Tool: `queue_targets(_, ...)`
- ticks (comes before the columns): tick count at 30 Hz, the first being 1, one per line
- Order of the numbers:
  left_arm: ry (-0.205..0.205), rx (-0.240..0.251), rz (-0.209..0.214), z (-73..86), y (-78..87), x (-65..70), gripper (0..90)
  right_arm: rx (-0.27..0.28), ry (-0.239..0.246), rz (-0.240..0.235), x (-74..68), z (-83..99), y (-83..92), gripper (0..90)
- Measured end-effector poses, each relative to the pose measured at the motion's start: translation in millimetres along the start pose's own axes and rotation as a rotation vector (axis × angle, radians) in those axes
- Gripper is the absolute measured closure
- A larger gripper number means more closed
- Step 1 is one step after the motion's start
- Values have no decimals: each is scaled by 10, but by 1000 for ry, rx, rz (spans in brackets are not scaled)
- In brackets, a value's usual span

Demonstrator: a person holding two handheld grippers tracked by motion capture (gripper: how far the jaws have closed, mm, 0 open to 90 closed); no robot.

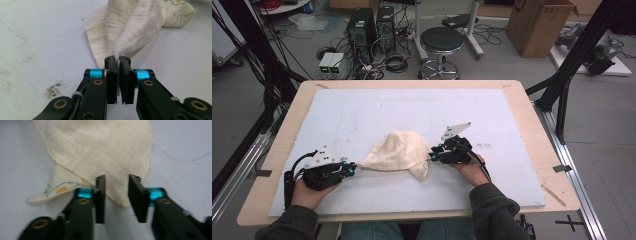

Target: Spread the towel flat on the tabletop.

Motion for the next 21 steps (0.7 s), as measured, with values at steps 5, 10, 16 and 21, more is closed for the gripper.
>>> queue_targets(5, 3, -9, 0, 2, -34, -1, 844, -48, 10, 27, -12, -26, -156, 637)
queue_targets(10, -5, -25, 8, 10, -71, 7, 843, -41, -3, 34, 7, -43, -191, 813)
queue_targets(16, -5, -3, 7, -5, -22, 14, 843, -29, -13, 25, 23, -41, -131, 862)
queue_targets(21, -21, 33, -4, -46, 134, 56, 843, 26, 15, 42, -84, -138, 188, 862)
Point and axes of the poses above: each handheld gripper's, and its own axes: y roughly backward along the jaws, z roughly out of its underside, x roughly to its right, the point moved 4 cm from there along -y, roughly forward along the jaws, and after that the axes turned 14 degrees about -x, right-handed, at the moved point
